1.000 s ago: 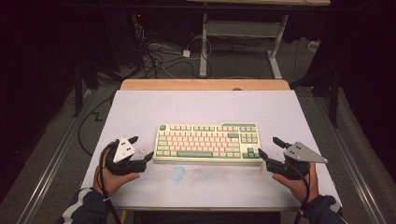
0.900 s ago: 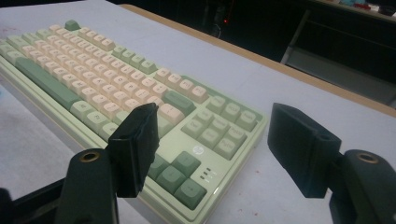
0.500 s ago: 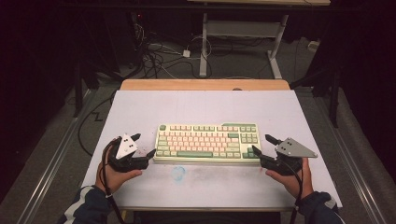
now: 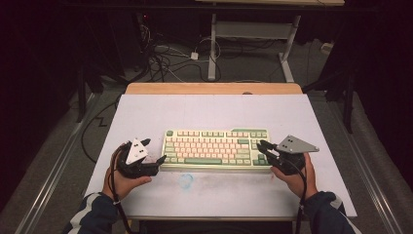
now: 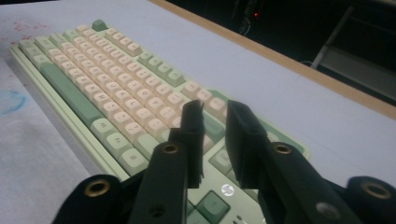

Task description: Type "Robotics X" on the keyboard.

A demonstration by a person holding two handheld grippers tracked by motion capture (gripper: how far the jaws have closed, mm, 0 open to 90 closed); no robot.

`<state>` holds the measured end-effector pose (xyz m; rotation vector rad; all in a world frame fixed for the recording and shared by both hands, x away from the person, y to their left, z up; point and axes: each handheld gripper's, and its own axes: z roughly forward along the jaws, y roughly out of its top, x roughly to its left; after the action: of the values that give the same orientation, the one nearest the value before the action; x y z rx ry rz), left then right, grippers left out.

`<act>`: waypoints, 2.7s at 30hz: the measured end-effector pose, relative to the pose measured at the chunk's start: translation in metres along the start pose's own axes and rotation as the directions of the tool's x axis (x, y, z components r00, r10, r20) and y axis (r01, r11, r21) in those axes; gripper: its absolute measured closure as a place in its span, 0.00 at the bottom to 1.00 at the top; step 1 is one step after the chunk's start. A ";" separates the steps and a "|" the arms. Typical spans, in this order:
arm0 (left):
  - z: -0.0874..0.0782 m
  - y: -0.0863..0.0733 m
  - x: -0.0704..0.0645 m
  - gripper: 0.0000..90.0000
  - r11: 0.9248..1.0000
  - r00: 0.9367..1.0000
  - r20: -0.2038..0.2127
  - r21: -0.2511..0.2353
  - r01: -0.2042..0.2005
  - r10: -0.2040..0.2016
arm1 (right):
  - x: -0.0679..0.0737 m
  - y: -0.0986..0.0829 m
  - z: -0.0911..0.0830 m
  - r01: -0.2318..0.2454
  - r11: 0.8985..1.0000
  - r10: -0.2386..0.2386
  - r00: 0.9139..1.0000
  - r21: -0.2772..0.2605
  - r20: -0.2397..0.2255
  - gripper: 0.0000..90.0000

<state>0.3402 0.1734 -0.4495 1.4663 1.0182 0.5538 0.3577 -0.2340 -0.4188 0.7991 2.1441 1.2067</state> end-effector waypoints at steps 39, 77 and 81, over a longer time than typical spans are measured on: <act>0.010 0.004 -0.009 0.60 0.996 0.997 0.082 0.087 -0.002 -0.005 | 0.013 -0.015 0.055 0.037 0.979 -0.015 0.994 0.199 -0.113 1.00; 0.094 0.011 -0.044 0.98 0.946 0.978 0.207 0.311 -0.095 0.030 | 0.015 -0.014 0.057 0.054 0.979 -0.035 0.994 0.196 -0.102 1.00; 0.101 0.010 -0.046 0.98 0.941 0.978 0.208 0.324 -0.097 0.029 | 0.015 -0.015 0.057 0.051 0.979 -0.031 0.994 0.197 -0.103 1.00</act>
<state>0.4022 0.0811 -0.4481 1.8202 0.9370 0.2779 0.3845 -0.1977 -0.4598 0.7884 2.3798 1.0417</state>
